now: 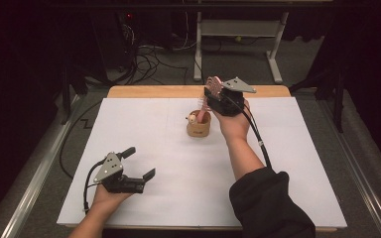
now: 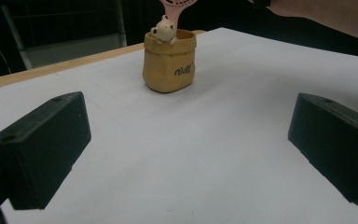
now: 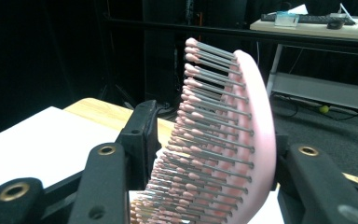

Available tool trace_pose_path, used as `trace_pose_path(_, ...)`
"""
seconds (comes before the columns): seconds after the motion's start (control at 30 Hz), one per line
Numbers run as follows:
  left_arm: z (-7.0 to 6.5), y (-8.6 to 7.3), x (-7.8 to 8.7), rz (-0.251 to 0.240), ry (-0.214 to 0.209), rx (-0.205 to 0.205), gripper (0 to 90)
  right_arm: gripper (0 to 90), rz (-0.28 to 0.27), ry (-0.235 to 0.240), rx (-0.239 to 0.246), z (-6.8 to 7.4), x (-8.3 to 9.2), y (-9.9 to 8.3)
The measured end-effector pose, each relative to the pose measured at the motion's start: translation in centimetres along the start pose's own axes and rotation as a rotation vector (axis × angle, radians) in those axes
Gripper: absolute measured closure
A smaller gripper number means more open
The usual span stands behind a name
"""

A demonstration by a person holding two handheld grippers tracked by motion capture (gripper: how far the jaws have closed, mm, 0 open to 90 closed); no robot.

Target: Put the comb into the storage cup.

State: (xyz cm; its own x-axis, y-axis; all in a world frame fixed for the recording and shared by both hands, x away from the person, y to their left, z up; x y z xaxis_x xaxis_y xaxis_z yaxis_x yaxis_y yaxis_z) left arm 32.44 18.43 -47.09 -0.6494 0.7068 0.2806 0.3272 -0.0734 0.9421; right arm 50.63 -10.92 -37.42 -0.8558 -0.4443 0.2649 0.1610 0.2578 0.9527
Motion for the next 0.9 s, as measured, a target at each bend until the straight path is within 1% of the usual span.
trace_pose_path(0.1, 0.1, 0.0, 0.1, -0.003, 0.005, 0.005, 0.0, 50.6, 0.006, 0.001, -0.011, -0.2, 0.1, -0.1)
trace_pose_path(0.4, 0.2, 0.0, 0.1, -0.004, 0.011, 0.005, 0.0, 48.1, 0.019, 0.007, -0.013, -0.8, 0.5, -0.6)
trace_pose_path(0.5, 0.2, 0.1, 0.2, -0.006, 0.011, 0.004, 0.0, 47.4, 0.023, 0.002, -0.023, -1.0, 0.6, -0.9)
trace_pose_path(0.6, 0.2, 0.0, 0.2, -0.001, 0.011, 0.004, 0.0, 47.6, 0.024, 0.002, -0.031, -1.2, 0.6, -1.2)
trace_pose_path(0.67, 0.3, 0.0, 0.1, 0.0, 0.01, 0.007, 0.0, 47.9, 0.029, 0.005, -0.028, -1.3, 0.6, -1.4)
trace_pose_path(0.9, 0.2, -0.2, -0.1, 0.01, 0.009, 0.009, 0.0, 45.8, 0.042, 0.013, -0.05, -1.7, 0.6, -2.0)
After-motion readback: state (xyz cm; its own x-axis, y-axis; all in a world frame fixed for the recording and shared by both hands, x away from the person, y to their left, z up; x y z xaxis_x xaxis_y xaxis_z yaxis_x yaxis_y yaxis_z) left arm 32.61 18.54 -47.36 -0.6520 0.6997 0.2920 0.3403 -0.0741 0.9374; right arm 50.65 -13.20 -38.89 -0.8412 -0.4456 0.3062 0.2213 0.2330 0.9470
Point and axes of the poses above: each handheld gripper's, and its own axes: x roughly backward along the jaws, y roughly out of its top, z roughly to its left, the point moved 4 cm from there along -x, roughly forward along the jaws, and after that the axes turned 9 degrees about x, right-handed, at the moved point
